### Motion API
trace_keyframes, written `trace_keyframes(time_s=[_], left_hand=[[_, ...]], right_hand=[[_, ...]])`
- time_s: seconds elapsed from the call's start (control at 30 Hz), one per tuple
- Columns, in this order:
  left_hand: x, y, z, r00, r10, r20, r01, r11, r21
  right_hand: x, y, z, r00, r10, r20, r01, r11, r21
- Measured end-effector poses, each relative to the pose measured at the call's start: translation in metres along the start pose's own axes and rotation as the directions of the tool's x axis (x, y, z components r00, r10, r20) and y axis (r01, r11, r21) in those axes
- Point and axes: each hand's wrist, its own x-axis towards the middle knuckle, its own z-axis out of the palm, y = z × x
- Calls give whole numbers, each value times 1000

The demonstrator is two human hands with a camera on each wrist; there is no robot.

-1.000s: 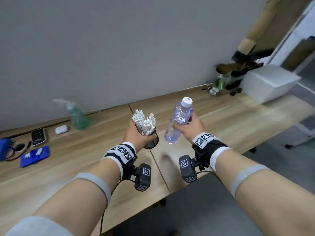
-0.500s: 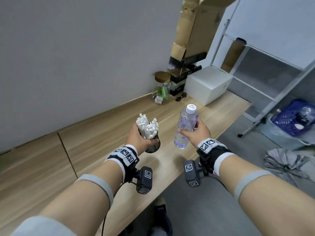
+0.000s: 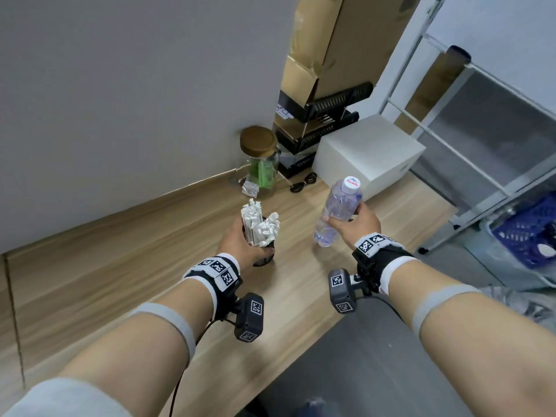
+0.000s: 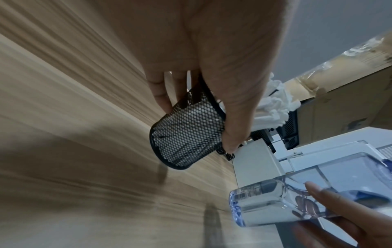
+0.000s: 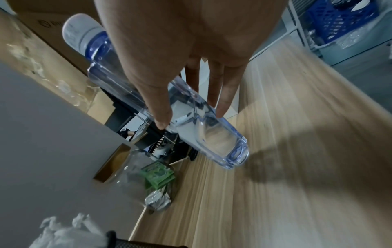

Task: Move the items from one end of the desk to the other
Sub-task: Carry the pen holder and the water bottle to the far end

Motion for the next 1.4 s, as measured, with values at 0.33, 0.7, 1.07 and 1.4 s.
trace_keyframes(time_s=[0.33,0.7,1.07,1.4], left_hand=[[82,35,69,982,-142,-122,145,989,12],[134,54,122,926,-217,-309,225,974,-8],[93,52,110,839,-355,-413,334,934,-125],[-54,3,10,743,-451,-495,401,891,-211]], right_hand=[[141,23,6,992,-26,120,25,1000,12],[210,48,21,969,-115,220,117,993,5],[183,71,35,939,167,300,-133,982,-132],[53,-17,96,867,-43,496,110,988,-106]])
